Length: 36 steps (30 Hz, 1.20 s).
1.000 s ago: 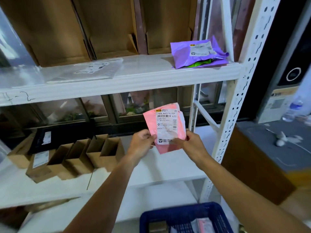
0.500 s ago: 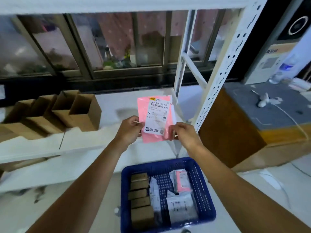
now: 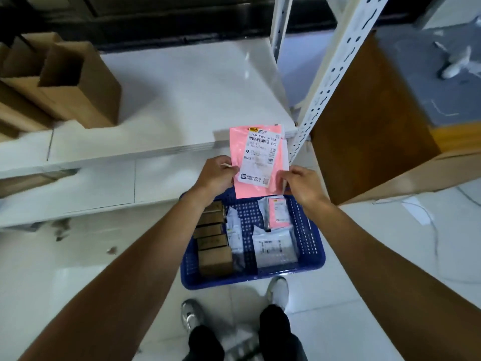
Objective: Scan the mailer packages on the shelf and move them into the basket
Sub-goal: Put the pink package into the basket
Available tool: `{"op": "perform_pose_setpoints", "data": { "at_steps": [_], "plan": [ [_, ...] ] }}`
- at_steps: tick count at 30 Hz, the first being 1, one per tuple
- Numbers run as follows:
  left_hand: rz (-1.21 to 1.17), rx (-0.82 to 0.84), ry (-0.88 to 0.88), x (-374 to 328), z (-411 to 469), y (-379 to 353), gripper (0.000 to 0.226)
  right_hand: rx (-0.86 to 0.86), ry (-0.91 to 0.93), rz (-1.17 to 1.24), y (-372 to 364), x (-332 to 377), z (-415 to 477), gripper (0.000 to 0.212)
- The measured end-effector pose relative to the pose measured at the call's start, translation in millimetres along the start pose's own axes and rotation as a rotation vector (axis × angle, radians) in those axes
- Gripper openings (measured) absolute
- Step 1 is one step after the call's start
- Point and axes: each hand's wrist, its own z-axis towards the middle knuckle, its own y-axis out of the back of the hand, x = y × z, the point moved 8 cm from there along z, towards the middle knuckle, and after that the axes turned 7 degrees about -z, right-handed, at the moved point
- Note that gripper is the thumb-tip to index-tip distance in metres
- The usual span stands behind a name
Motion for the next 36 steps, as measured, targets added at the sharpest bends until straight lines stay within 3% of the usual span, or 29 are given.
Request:
{"op": "perform_pose_setpoints", "data": {
  "at_steps": [11, 19, 27, 33, 36],
  "plan": [
    [0.172, 0.037, 0.066, 96, 69, -79, 0.013, 0.046, -0.138, 0.021, 14, -115, 68, 0.021],
    [0.181, 0.017, 0.176, 187, 108, -132, 0.008, 0.015, -0.23, 0.072, 5, -227, 133, 0.011],
    [0.34, 0.12, 0.214, 269, 139, -176, 0.026, -0.062, -0.273, -0.035, -8, -309, 191, 0.017],
    [0.241, 0.029, 0.298, 336, 174, -198, 0.022, -0.112, -0.323, -0.077, -18, -373, 232, 0.021],
    [0.189, 0.065, 0.337, 379, 191, -219, 0.021, -0.145, -0.356, -0.075, -31, -407, 251, 0.02]
  ]
}}
